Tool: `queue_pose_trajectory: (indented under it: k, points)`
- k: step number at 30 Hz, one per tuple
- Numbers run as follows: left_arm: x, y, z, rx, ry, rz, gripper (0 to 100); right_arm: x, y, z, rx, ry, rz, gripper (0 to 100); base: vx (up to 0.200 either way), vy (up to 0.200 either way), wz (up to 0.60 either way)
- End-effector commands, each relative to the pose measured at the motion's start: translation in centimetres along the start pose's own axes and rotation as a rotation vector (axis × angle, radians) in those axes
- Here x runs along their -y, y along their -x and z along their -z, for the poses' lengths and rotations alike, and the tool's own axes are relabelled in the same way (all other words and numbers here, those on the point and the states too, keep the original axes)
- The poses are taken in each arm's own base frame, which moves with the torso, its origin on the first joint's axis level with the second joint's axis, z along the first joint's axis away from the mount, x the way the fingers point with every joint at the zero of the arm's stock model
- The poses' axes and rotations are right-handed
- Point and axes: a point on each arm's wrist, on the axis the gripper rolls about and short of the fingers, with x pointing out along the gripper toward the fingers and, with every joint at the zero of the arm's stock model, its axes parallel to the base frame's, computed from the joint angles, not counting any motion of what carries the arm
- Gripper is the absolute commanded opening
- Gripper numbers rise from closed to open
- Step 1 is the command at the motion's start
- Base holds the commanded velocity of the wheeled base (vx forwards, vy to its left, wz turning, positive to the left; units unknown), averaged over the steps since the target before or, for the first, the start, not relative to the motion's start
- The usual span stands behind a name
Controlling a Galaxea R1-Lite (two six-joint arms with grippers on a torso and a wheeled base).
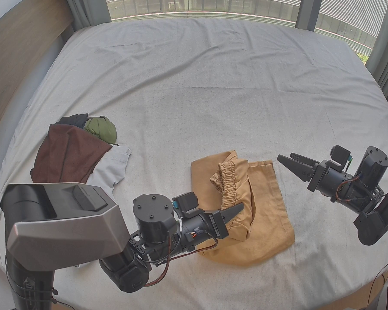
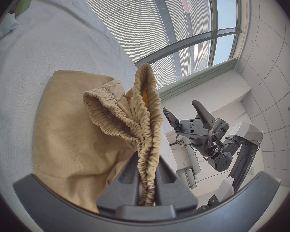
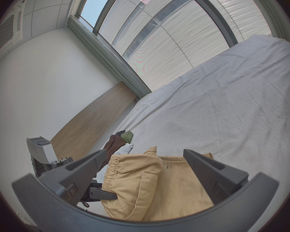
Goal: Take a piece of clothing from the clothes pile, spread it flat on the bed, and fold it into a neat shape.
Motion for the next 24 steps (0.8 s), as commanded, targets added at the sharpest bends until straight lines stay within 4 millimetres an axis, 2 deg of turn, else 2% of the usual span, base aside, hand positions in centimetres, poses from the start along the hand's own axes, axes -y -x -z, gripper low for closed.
queue_pose_trajectory:
  k: [1,8,9,24]
  points:
    - [-0.19,-0.06,0.17,-0.004,0.002,-0.004,0,0.01,-0.02,-0.07,0.002,0.001,0.0,100,0.0,0.0,0.0]
    - [-0.34,-0.12,0.31,-0.005,0.0,-0.009,0,-0.01,-0.01,-0.1,0.004,0.002,-0.001,100,0.0,0.0,0.0]
    - [-0.37,-0.07,0.36,-0.008,-0.002,-0.011,100,-0.02,0.02,-0.07,0.002,0.001,0.0,100,0.0,0.0,0.0]
    - [-0.43,0.21,0.65,0.007,-0.042,-0.051,100,-0.05,0.11,0.1,-0.004,-0.003,0.001,100,0.0,0.0,0.0]
